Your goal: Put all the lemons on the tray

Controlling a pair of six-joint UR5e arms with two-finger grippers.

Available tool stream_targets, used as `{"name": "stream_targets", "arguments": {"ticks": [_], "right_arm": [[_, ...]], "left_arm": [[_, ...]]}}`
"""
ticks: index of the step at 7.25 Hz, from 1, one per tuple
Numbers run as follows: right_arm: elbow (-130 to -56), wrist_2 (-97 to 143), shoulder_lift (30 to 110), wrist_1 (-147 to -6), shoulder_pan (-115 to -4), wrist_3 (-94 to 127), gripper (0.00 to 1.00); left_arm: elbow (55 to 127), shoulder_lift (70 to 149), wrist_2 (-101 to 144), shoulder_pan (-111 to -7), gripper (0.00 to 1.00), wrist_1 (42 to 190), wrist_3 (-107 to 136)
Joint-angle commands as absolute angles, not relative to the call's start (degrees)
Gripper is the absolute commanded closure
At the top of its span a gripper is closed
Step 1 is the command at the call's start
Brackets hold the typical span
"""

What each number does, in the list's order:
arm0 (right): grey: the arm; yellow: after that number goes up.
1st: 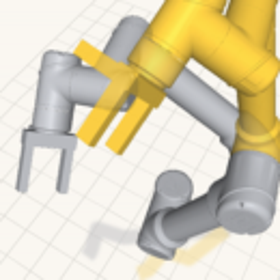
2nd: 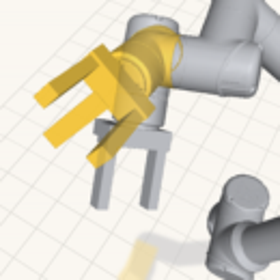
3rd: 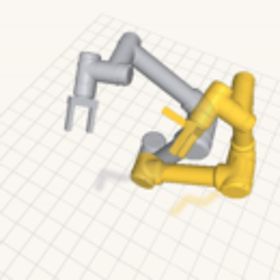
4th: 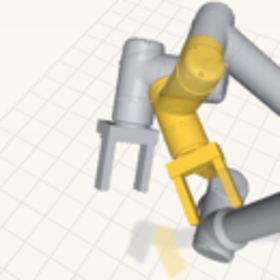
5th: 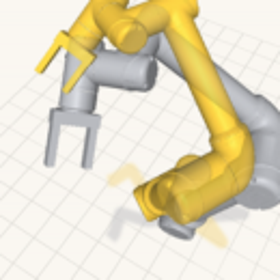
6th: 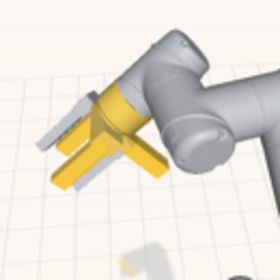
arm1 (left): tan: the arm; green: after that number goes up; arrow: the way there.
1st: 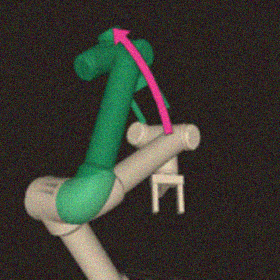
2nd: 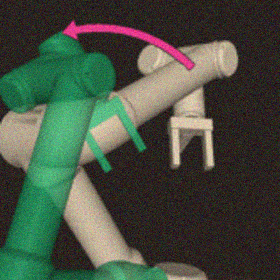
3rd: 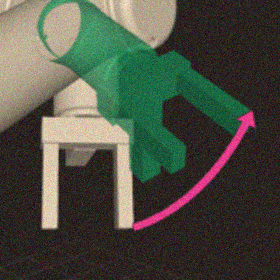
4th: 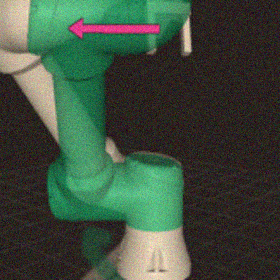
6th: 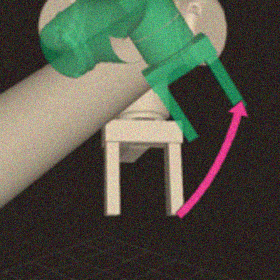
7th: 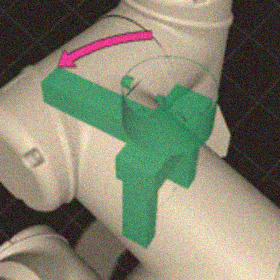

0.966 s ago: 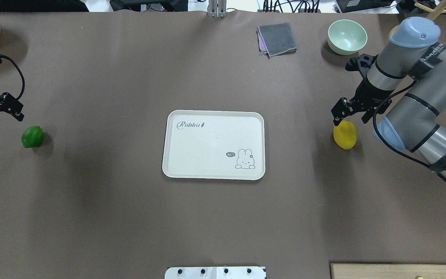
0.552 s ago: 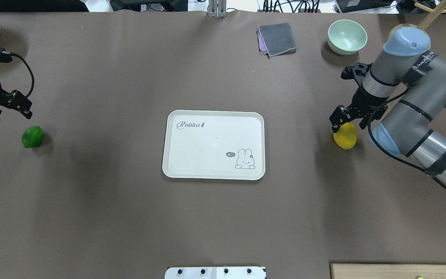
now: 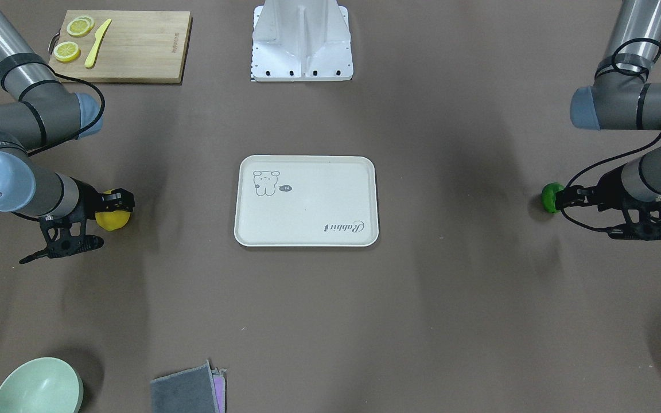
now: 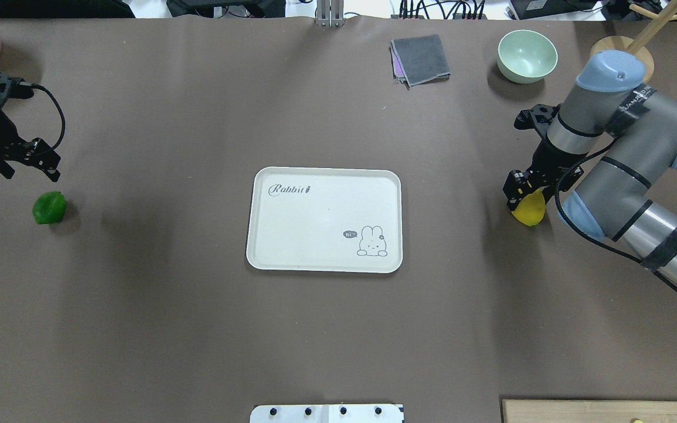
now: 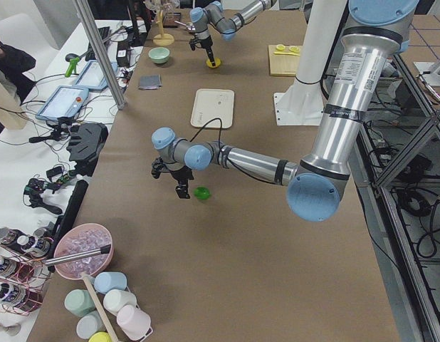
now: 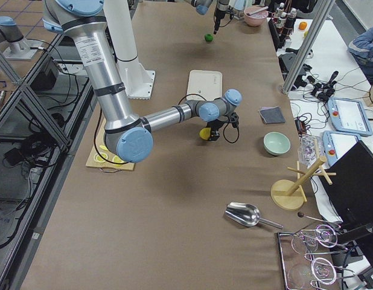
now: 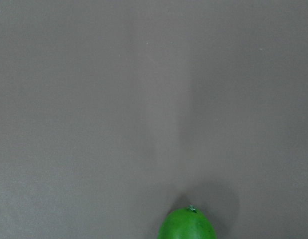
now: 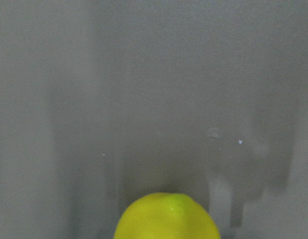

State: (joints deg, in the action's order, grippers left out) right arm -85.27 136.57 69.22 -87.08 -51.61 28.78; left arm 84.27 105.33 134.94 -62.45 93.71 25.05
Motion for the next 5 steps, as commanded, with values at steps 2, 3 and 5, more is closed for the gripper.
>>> {"name": "stream_targets", "arguments": {"ticks": [2, 3, 5], "right_arm": [[-86.56, 137.90, 67.77, -87.28, -52.56, 29.00, 0.81], [-86.66, 138.16, 64.72, -87.28, -52.47, 29.87, 0.81], [-86.05, 138.69, 59.61, -86.93, -50.81, 42.13, 0.80]], "left_arm": [[81.91, 106.08, 139.22, -61.62, 0.02, 93.96, 24.70], [81.83, 106.00, 139.22, -59.52, 0.02, 93.78, 24.70], [81.74, 106.00, 138.96, -56.96, 0.03, 93.43, 24.70]]}}
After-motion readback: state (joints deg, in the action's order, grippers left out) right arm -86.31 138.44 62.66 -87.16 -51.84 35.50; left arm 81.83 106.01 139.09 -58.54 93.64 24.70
